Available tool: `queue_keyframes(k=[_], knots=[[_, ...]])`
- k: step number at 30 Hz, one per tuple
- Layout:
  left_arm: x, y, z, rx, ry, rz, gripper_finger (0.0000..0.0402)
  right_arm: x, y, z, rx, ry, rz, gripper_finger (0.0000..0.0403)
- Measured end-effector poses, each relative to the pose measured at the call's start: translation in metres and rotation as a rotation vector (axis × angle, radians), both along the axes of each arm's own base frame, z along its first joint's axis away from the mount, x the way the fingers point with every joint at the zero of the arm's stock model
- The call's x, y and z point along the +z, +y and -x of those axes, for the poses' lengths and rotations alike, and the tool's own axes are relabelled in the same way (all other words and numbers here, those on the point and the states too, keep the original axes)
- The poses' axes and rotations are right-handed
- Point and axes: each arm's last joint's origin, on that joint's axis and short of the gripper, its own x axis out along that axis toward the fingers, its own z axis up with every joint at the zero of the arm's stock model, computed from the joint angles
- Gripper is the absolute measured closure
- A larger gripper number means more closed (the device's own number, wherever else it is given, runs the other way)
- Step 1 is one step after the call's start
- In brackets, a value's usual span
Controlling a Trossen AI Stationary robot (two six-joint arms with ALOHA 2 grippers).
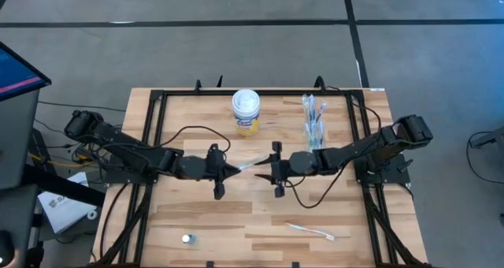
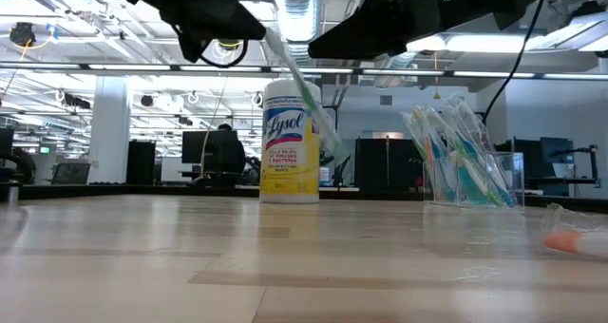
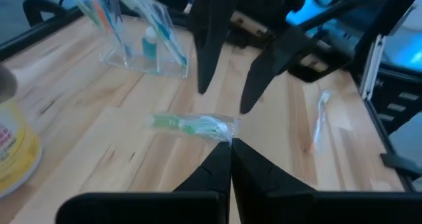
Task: Pick & Place toothbrushing station
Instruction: Put the green toothbrush into the transparent organizer
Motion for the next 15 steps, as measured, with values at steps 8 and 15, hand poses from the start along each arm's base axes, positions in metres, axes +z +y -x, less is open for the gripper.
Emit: queue_keyframes(k=[8,15], knots=[[0.0053,-0.0006,-0.0024,-0.023,-0.053,-0.003,0.0401,-0.0022,-0.0048,-0.0023,-0.012,0.003,0.012,0.0257],[0.0060,-0.0007,-0.0027,-0.024,-0.061,0.000,0.0401,0.0035,-0.0092,-0.0059,-0.019,-0.018,0.031,0.0264]])
